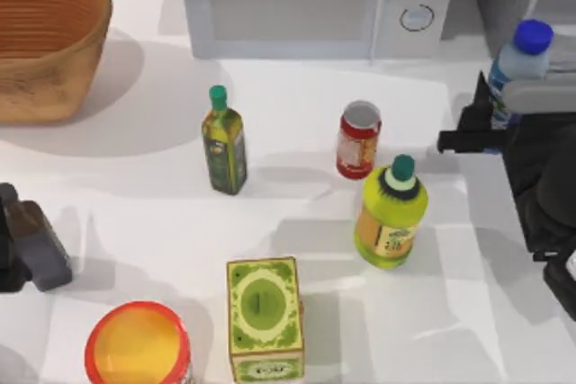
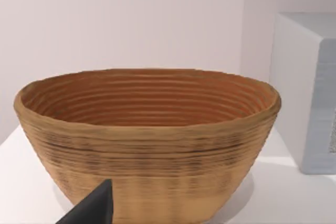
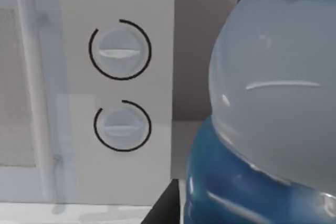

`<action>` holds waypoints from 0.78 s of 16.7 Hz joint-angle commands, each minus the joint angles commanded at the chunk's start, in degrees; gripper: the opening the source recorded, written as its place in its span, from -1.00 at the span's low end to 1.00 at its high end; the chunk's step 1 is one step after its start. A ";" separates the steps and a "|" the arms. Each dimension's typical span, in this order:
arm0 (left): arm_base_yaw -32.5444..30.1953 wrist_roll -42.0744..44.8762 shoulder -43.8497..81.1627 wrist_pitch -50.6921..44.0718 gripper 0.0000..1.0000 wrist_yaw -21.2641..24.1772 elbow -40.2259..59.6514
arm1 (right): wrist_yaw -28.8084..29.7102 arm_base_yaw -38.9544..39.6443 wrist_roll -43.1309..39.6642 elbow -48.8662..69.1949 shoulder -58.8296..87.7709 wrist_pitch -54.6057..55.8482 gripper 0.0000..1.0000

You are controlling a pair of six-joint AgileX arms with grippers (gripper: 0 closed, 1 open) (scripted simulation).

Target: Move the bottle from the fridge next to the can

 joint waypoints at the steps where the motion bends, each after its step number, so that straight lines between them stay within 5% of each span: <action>1: 0.00 0.00 0.00 0.00 1.00 0.00 0.00 | 0.00 0.00 0.00 0.00 0.00 0.00 -1.00; 8: 0.00 0.00 0.00 0.00 1.00 0.00 0.00 | 0.00 0.00 0.00 0.00 0.00 0.00 -1.00; 13: 0.00 0.00 0.00 0.00 1.00 0.00 0.00 | 0.00 0.00 0.00 0.00 0.00 0.00 -0.25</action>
